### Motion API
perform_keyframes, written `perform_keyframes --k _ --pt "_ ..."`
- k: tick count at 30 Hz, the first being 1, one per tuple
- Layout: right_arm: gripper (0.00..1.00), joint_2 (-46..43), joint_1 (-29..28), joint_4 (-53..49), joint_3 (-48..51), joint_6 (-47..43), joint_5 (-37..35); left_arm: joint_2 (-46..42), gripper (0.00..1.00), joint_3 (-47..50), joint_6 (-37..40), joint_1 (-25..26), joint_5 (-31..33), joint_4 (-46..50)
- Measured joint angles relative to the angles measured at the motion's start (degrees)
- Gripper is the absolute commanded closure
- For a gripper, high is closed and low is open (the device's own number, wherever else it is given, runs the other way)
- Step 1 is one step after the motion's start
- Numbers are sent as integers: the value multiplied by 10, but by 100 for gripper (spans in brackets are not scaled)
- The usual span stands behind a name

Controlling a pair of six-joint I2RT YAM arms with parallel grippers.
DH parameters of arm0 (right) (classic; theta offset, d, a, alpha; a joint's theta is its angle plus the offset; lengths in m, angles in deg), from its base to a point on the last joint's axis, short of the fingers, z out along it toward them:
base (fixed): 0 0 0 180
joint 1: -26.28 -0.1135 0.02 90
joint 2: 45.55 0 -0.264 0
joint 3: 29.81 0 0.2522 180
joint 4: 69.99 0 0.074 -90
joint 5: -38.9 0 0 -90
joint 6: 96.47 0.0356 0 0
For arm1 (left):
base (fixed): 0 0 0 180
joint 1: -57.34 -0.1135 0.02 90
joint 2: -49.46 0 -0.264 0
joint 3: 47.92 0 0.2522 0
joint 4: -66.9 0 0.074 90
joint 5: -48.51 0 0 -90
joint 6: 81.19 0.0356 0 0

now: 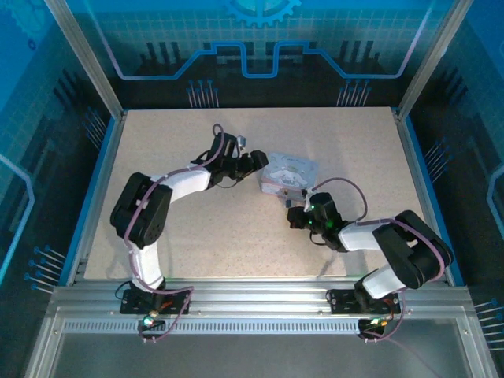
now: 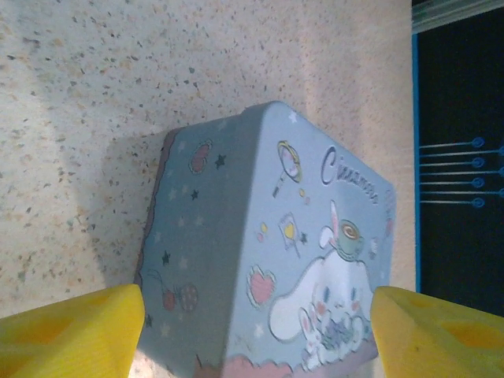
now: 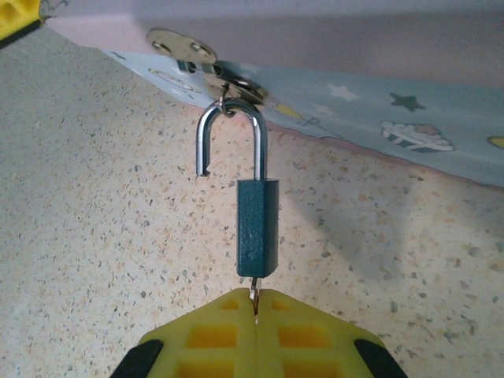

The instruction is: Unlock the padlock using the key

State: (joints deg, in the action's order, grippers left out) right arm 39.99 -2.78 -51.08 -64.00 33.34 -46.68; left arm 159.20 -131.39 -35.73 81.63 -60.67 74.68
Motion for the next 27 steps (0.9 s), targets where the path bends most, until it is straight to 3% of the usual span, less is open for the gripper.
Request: perform_keyframes --k 13,27 --pt "100 -2 44 -2 9 14 63 71 25 -55 47 9 -17 57" --pt "100 8 63 -9 10 30 109 9 26 60 55 3 -16 -9"
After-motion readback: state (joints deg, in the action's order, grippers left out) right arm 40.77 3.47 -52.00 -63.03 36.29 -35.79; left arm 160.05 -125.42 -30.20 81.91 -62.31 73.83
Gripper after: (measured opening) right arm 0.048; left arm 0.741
